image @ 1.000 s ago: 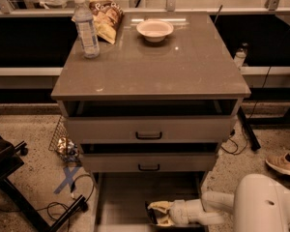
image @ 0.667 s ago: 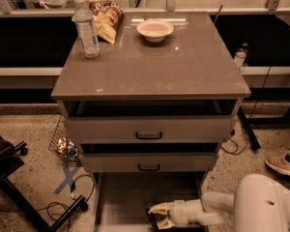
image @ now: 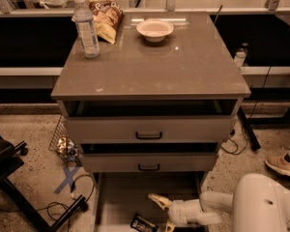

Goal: Place rxbar chocolate into bottom drawer

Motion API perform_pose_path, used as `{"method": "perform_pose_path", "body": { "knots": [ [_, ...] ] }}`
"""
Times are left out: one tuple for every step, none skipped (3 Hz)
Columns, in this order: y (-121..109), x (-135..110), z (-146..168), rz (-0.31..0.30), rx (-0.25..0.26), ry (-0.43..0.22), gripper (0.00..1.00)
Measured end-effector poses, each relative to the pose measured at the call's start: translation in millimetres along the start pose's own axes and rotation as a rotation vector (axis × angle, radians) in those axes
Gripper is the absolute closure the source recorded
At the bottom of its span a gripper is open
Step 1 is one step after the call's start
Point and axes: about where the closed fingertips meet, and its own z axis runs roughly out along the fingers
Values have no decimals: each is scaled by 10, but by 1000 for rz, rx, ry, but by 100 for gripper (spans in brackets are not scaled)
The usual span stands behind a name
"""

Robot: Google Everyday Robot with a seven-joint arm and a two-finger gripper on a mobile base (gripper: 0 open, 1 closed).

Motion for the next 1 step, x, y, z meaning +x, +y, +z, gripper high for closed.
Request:
{"method": "perform_pose_path", "body": {
  "knots": [
    [0,0,1,0,0,0,0]
  ]
}}
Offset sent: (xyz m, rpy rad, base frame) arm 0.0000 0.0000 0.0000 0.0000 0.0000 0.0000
